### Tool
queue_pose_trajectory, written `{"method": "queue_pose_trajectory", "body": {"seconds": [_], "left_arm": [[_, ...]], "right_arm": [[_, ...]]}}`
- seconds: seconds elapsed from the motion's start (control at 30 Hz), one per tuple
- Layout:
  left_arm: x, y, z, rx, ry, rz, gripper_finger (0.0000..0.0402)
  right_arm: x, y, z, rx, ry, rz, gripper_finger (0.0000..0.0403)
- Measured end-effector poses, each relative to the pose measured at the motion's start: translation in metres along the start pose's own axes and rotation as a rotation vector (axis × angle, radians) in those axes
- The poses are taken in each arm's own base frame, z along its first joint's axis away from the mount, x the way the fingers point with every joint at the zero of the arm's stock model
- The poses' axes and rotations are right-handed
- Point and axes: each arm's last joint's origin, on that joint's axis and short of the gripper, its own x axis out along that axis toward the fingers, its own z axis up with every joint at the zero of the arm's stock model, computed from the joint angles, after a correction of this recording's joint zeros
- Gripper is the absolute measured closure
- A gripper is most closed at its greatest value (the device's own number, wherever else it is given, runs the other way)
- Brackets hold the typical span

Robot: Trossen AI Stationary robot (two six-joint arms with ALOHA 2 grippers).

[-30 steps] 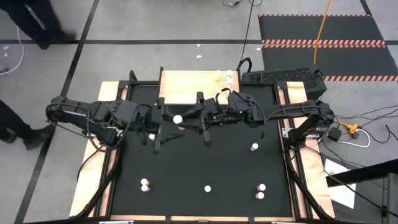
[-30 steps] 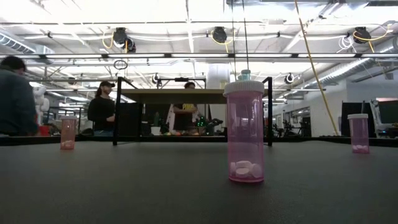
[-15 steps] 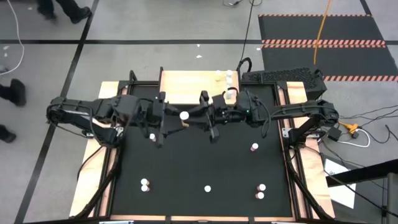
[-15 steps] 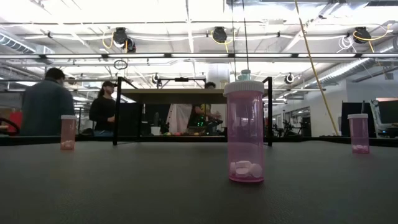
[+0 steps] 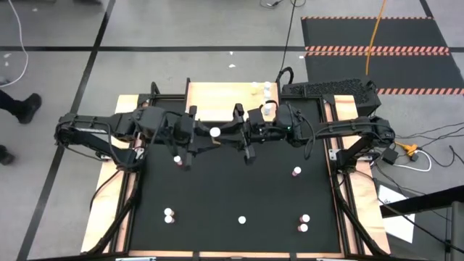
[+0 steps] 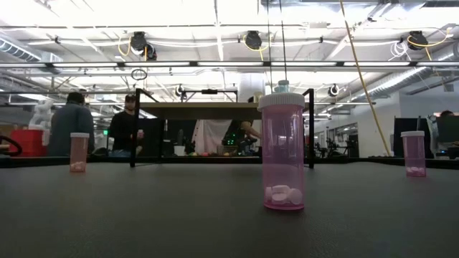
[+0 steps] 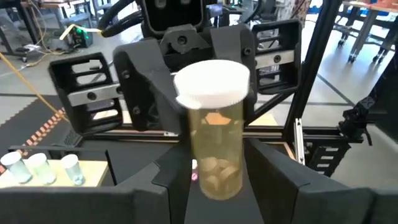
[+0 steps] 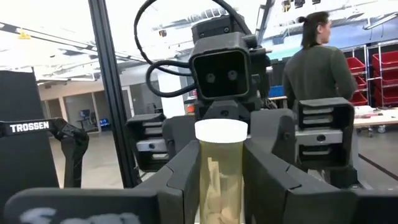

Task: Pick and place medicine bottles onto shelf by color
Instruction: Put the top yellow pill bottle on the shelf aligned with the other yellow pill bottle

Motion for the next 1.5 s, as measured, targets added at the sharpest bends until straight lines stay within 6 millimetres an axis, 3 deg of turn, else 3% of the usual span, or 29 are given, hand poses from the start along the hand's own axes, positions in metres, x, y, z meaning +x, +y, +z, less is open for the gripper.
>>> {"method": "queue_pose_trajectory", "body": {"seconds": [0.6, 0.9, 1.1, 1.23, 1.5], "left_arm": [[0.002, 0.006, -0.001, -0.004, 0.012, 0.032, 0.0256], [0.002, 0.008, -0.001, -0.019, 0.012, 0.036, 0.0313], [0.002, 0.009, -0.005, -0.017, 0.053, 0.044, 0.0283], [0.001, 0.010, -0.012, -0.009, 0.114, 0.097, 0.0279], [0.000, 0.013, -0.017, 0.008, 0.171, 0.141, 0.0296]], "right_arm": [[-0.001, -0.003, 0.001, -0.002, -0.001, -0.010, 0.0303], [-0.001, -0.004, 0.000, -0.006, 0.002, -0.011, 0.0303], [-0.002, -0.004, -0.002, 0.049, 0.050, -0.028, 0.0301], [-0.013, -0.002, 0.002, 0.051, 0.154, -0.101, 0.0282], [-0.043, 0.003, 0.032, 0.040, 0.335, -0.231, 0.0214]]}}
